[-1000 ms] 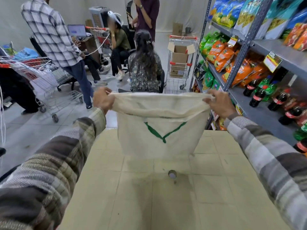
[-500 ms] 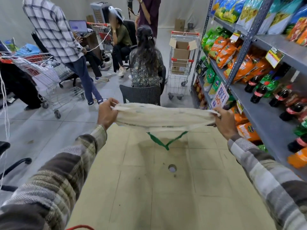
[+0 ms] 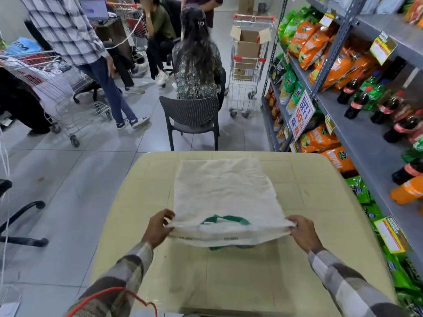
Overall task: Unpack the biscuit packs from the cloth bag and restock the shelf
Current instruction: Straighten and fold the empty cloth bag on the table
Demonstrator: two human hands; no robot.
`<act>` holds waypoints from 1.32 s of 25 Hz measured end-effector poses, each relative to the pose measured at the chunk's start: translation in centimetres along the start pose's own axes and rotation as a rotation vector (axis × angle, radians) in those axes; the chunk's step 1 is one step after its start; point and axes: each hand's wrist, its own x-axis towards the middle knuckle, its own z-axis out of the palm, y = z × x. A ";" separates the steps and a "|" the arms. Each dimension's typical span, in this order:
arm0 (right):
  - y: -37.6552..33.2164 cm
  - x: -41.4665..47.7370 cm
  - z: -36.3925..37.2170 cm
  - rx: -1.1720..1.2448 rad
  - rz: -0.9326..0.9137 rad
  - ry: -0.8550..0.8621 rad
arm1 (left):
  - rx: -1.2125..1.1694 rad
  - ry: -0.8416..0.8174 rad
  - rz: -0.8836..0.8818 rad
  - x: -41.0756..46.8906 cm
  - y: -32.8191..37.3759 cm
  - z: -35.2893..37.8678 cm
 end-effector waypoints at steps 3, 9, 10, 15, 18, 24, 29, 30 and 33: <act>2.1 -3.6 1.7 -0.029 0.018 -0.125 | 0.168 -0.179 0.061 -3.6 -2.9 1.8; 5.0 -9.7 2.1 0.076 0.084 -0.263 | 0.365 -0.376 0.146 -10.1 -5.9 3.0; 5.7 -10.6 2.2 0.059 0.093 -0.312 | 0.388 -0.390 0.171 -11.3 -6.5 3.1; 9.4 -14.0 3.9 -0.257 0.023 -0.394 | 0.579 -0.389 0.223 -15.0 -7.1 4.8; 10.0 -14.4 4.6 -0.259 -0.006 -0.312 | 0.521 -0.410 0.140 -16.2 -7.0 5.8; 9.7 -14.1 4.4 -0.083 0.034 -0.288 | 0.368 -0.362 0.068 -16.9 -8.3 5.8; 8.7 -11.8 3.9 -0.124 -0.089 -0.157 | 0.134 -0.237 -0.088 -13.6 -8.0 4.6; 7.8 -10.2 3.2 -0.110 -0.086 -0.126 | 0.077 -0.219 -0.114 -12.0 -7.3 3.9; 4.7 -3.4 1.3 0.029 0.015 -0.010 | -0.119 -0.193 -0.099 -5.7 -4.6 1.2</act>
